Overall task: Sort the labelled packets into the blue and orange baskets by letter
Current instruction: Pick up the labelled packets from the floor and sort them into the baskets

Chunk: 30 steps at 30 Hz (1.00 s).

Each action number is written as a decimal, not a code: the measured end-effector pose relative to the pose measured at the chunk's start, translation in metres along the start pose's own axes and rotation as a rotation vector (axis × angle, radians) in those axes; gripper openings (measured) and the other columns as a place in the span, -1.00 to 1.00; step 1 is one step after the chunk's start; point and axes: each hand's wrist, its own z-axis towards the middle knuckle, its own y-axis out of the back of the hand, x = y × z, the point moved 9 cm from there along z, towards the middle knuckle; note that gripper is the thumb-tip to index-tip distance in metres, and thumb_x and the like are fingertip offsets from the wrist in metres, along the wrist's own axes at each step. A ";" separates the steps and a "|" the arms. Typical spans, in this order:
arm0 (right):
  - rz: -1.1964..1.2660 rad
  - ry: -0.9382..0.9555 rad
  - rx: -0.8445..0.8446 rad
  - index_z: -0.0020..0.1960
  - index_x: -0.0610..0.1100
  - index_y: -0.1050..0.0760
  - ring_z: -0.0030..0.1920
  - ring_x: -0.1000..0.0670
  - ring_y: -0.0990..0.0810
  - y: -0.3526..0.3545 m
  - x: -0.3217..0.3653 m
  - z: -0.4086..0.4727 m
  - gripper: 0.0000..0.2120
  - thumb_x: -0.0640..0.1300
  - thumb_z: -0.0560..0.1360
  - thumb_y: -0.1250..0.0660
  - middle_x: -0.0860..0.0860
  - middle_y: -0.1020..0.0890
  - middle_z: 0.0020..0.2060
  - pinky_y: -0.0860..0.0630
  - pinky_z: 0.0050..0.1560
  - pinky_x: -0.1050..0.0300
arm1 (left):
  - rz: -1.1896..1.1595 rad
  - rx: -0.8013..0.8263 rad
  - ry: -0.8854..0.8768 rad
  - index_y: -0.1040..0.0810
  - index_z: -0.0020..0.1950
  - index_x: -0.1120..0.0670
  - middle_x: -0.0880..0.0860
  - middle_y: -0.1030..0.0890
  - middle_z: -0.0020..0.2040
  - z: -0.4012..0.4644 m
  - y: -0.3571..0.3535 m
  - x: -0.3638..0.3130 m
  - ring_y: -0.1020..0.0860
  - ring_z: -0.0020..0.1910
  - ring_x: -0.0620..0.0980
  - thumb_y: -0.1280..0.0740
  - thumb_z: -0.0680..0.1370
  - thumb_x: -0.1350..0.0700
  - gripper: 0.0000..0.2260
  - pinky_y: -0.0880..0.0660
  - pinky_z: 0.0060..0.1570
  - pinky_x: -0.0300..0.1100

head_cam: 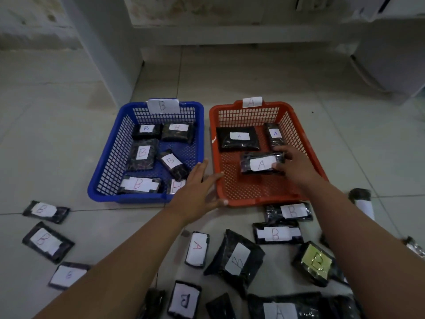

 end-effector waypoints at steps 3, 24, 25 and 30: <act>-0.102 -0.003 0.054 0.25 -0.13 -0.47 0.07 0.01 -0.50 -0.020 -0.011 0.006 -0.55 -0.42 0.42 -0.36 -0.06 -0.51 0.14 -0.42 -0.15 0.36 | 0.017 -0.013 -0.004 -0.13 0.50 -0.16 -0.08 0.25 0.54 0.001 0.003 -0.001 0.22 0.52 -0.05 -0.30 0.45 -0.23 -0.33 -0.19 0.40 0.11; -0.735 0.504 -0.188 0.17 -0.20 -0.53 0.02 -0.26 -0.55 -0.081 0.077 -0.033 -0.67 -0.29 0.42 -0.26 -0.22 -0.60 0.04 -0.50 0.06 -0.10 | -0.091 -0.107 -0.013 -0.16 0.52 -0.01 0.03 -0.13 0.54 -0.015 0.050 0.035 -0.09 0.50 -0.02 -0.24 0.57 -0.11 -0.44 -0.07 0.45 -0.13; -0.720 0.572 -0.218 0.16 -0.18 -0.53 0.02 -0.25 -0.54 -0.092 0.095 -0.046 -0.67 -0.28 0.41 -0.27 -0.21 -0.60 0.03 -0.49 0.05 -0.11 | -0.087 -0.217 0.006 -0.27 0.47 0.04 0.07 -0.30 0.47 -0.023 0.074 0.051 -0.24 0.45 0.01 -0.24 0.58 -0.08 -0.51 -0.18 0.40 -0.14; -0.598 0.780 -0.057 0.09 -0.20 -0.54 -0.05 -0.25 -0.52 -0.187 0.150 -0.106 -0.70 -0.32 0.36 -0.33 -0.18 -0.59 -0.07 -0.44 -0.05 -0.08 | 0.083 -0.546 0.150 -0.51 0.23 0.22 0.22 -0.57 0.11 -0.105 0.151 0.147 -0.55 0.05 0.21 -0.17 0.55 0.08 -0.66 -0.46 0.05 -0.02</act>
